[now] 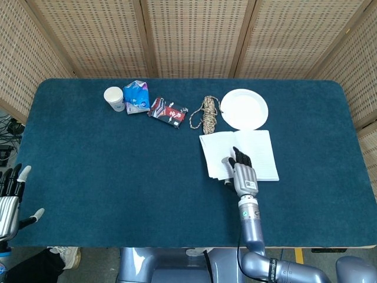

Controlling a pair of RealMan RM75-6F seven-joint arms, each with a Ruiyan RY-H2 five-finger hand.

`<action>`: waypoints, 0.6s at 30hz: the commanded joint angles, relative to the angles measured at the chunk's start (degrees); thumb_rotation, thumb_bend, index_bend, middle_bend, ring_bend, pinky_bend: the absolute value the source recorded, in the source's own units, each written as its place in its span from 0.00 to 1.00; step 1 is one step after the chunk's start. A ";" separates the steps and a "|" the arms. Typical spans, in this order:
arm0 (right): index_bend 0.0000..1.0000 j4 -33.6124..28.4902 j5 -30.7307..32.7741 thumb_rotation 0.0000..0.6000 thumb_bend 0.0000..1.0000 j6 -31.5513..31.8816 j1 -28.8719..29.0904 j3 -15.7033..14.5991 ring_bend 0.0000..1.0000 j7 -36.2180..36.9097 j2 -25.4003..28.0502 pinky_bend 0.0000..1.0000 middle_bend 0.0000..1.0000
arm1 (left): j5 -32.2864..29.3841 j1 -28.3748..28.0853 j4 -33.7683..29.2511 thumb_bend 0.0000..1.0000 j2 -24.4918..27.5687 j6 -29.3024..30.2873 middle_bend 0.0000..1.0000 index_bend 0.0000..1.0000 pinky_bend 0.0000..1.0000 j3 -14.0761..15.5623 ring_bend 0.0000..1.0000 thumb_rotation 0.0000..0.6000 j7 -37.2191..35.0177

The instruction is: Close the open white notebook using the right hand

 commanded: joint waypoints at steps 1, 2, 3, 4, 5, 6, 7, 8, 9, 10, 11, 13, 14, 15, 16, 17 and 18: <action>0.35 -0.40 0.36 1.00 0.69 0.38 -0.11 0.28 0.00 0.12 0.37 0.00 0.00 | 0.14 0.04 -0.06 0.07 0.03 0.10 0.00 0.00 0.00 -0.01 0.00 1.00 -0.02; 0.35 -0.54 0.47 1.00 0.69 0.51 -0.11 0.38 0.00 0.13 0.45 0.00 0.00 | 0.21 0.04 -0.08 0.07 0.03 0.12 0.00 0.00 0.00 -0.01 0.00 1.00 -0.02; 0.35 -0.64 0.54 1.00 0.69 0.57 -0.11 0.44 0.00 0.17 0.52 0.00 0.00 | 0.26 0.05 -0.08 0.07 0.05 0.13 0.00 0.00 0.00 0.00 0.00 1.00 -0.01; 0.35 -0.83 0.68 1.00 0.69 0.67 -0.15 0.57 0.00 0.27 0.64 0.00 0.00 | 0.30 0.08 -0.08 0.07 0.06 0.16 0.00 0.00 0.00 0.02 0.00 1.00 0.00; 0.35 -1.04 0.89 1.00 0.69 0.80 -0.19 0.77 0.00 0.39 0.75 0.00 0.00 | 0.33 0.10 -0.09 0.07 0.05 0.18 0.00 0.00 0.00 0.03 0.00 1.00 0.01; 0.35 -1.31 1.12 1.00 0.69 0.97 -0.24 1.03 0.00 0.55 0.86 0.00 0.00 | 0.34 0.10 -0.11 0.07 0.06 0.17 0.00 0.00 0.00 0.02 0.00 1.00 0.01; 0.35 -1.51 1.26 1.00 0.69 1.09 -0.29 1.22 0.00 0.71 0.94 0.00 0.00 | 0.35 0.11 -0.11 0.07 0.06 0.17 0.00 0.00 0.00 0.03 0.00 1.00 0.00; 0.35 -1.79 1.43 1.00 0.69 1.30 -0.36 1.49 0.00 0.95 1.06 0.00 0.00 | 0.37 0.13 -0.10 0.07 0.06 0.18 0.00 0.00 0.00 0.03 0.00 1.00 -0.02; 0.35 -2.12 1.65 1.00 0.69 1.56 -0.43 1.79 0.00 1.15 1.24 0.00 0.00 | 0.40 0.13 -0.09 0.07 0.05 0.13 0.00 0.00 0.00 0.06 0.00 1.00 -0.02; 0.35 -2.39 1.79 1.00 0.69 2.32 -0.63 2.33 0.00 1.50 1.38 0.00 0.00 | 0.45 0.11 -0.07 0.07 0.04 0.03 0.00 0.00 0.00 0.11 0.00 1.00 0.06; 0.35 -2.48 1.75 1.00 0.69 2.76 -0.70 2.47 0.00 1.56 1.42 0.00 0.00 | 0.49 0.10 -0.08 0.07 0.01 0.01 0.00 0.00 0.00 0.12 0.00 1.00 0.11; 0.35 -2.52 1.85 1.00 0.69 3.80 -0.88 2.71 0.00 1.55 1.41 0.00 0.00 | 0.59 0.12 -0.10 0.07 -0.02 0.04 0.00 0.00 0.00 0.14 0.00 1.00 0.19; 0.35 -2.61 2.11 1.00 0.69 4.18 -0.98 2.95 0.00 1.66 1.35 0.00 0.00 | 0.62 0.13 -0.11 0.07 -0.03 0.06 0.00 0.00 0.00 0.14 0.00 1.00 0.21; 0.35 -2.78 2.43 1.00 0.69 4.52 -1.10 3.30 0.00 1.92 1.31 0.00 0.00 | 0.65 0.15 -0.13 0.07 -0.04 0.09 0.00 0.00 0.00 0.14 0.00 1.00 0.23; 0.35 -3.01 2.70 1.00 0.69 4.85 -1.22 3.71 0.00 2.38 1.29 0.00 0.00 | 0.67 0.15 -0.15 0.07 -0.04 0.09 0.00 0.00 0.00 0.13 0.00 1.00 0.25; 0.35 -3.09 2.75 1.00 0.69 4.95 -1.27 3.82 0.00 2.56 1.30 0.00 0.00 | 0.67 0.15 -0.14 0.07 -0.05 0.07 0.00 0.00 0.00 0.13 0.00 1.00 0.25; 0.35 -3.05 2.87 1.00 0.69 5.36 -1.42 4.16 0.00 2.98 1.30 0.00 0.00 | 0.71 0.16 -0.15 0.07 -0.07 0.00 0.00 0.00 0.00 0.19 0.00 1.00 0.32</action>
